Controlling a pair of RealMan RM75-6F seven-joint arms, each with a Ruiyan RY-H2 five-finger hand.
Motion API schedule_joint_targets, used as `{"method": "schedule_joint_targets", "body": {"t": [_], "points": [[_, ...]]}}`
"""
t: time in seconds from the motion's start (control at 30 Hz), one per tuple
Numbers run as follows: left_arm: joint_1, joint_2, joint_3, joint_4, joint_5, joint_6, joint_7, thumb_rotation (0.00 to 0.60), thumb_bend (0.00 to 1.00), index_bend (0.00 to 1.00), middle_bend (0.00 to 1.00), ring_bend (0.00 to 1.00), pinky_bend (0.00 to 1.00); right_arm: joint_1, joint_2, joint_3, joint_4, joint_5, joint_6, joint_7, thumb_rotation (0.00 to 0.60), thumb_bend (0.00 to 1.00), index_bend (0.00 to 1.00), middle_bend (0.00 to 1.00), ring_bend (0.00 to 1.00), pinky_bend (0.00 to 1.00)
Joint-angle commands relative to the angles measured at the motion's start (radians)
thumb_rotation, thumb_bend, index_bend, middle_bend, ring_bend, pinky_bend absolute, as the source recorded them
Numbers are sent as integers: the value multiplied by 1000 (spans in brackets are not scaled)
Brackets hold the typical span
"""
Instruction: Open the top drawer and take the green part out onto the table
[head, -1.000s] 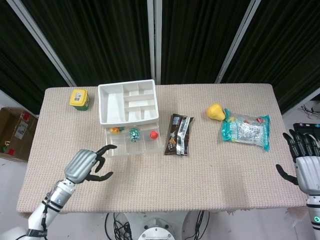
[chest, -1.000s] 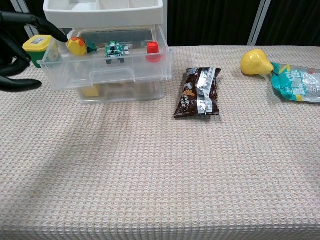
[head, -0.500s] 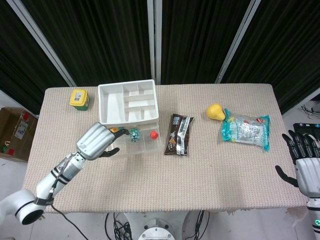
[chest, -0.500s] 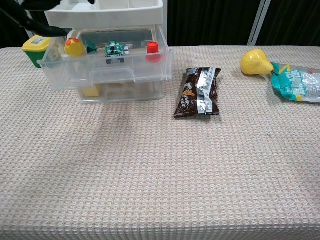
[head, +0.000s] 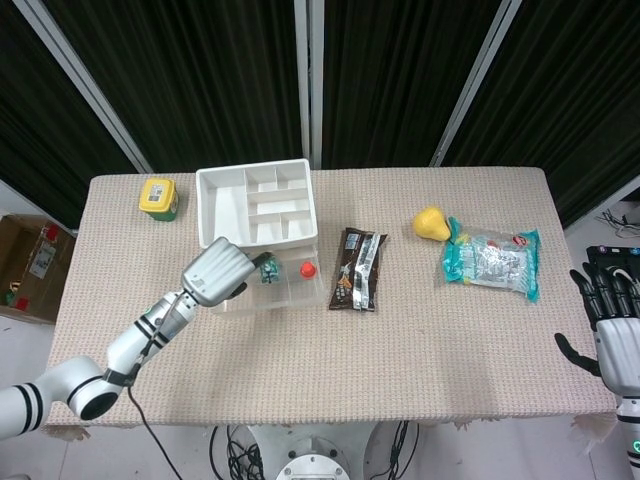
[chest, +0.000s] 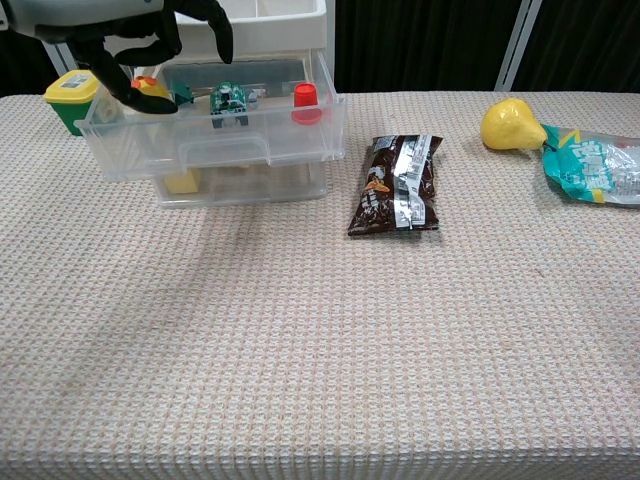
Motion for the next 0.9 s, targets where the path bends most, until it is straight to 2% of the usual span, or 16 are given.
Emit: {"method": "schedule_joint_targets", "body": {"t": [0.03, 0.67, 0.9], "points": [[-8, -18, 14, 23, 6, 5, 17, 600, 227, 306, 854, 982, 1000, 0, -2, -1, 0, 0, -2, -2, 600, 180, 0, 0, 0, 0], [-67, -78, 44, 116, 43, 4, 94, 600, 226, 342, 855, 983, 1000, -10, -8, -4, 3, 9, -2, -6, 600, 179, 0, 0, 0, 0], [-77, -93, 56, 146, 70, 22, 111, 600, 330, 418, 855, 984, 1000, -12, -9, -4, 2, 13, -4, -8, 600, 180, 0, 0, 0, 0]]}}
